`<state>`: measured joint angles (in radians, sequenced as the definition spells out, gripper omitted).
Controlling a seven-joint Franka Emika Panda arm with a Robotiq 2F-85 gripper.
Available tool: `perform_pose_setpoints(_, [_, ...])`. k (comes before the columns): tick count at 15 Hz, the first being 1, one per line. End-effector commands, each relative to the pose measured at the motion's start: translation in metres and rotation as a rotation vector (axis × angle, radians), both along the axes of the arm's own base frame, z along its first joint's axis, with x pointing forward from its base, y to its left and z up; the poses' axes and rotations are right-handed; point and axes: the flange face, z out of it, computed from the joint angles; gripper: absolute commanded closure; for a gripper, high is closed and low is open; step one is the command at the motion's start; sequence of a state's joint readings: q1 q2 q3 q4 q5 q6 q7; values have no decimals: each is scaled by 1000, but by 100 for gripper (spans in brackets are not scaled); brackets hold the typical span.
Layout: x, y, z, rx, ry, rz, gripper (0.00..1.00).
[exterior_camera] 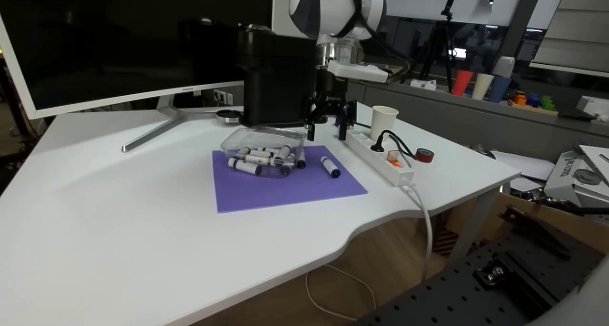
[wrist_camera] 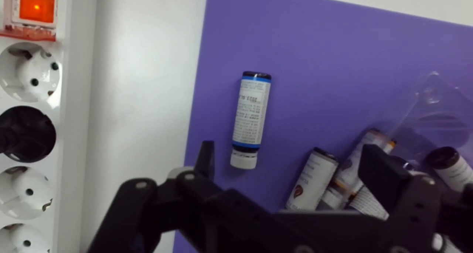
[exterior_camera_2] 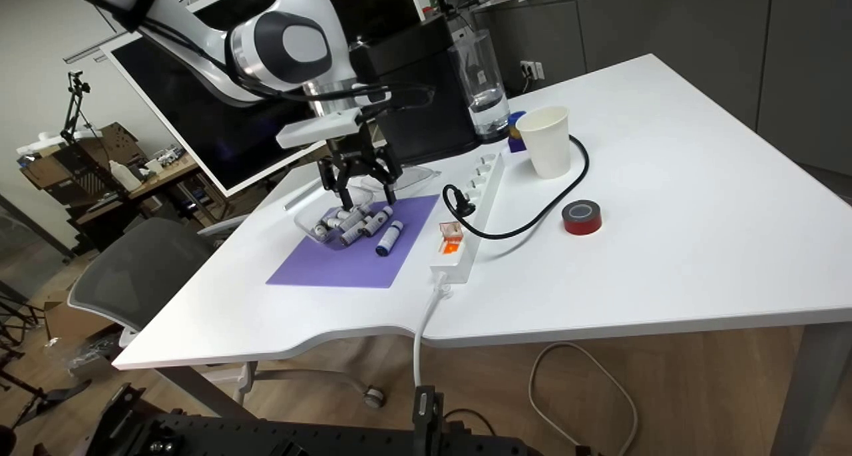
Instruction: Remove one bottle from the storage box
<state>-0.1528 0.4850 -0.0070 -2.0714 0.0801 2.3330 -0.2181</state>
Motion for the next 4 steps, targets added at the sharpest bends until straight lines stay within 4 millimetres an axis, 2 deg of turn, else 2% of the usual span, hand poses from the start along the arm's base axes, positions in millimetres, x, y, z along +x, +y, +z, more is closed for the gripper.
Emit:
perform_pose_setpoints(1, [-17,23,43,-4,41,-21,0])
perform_pose_setpoints(4, [-29,45,70,-5,56,-12,0])
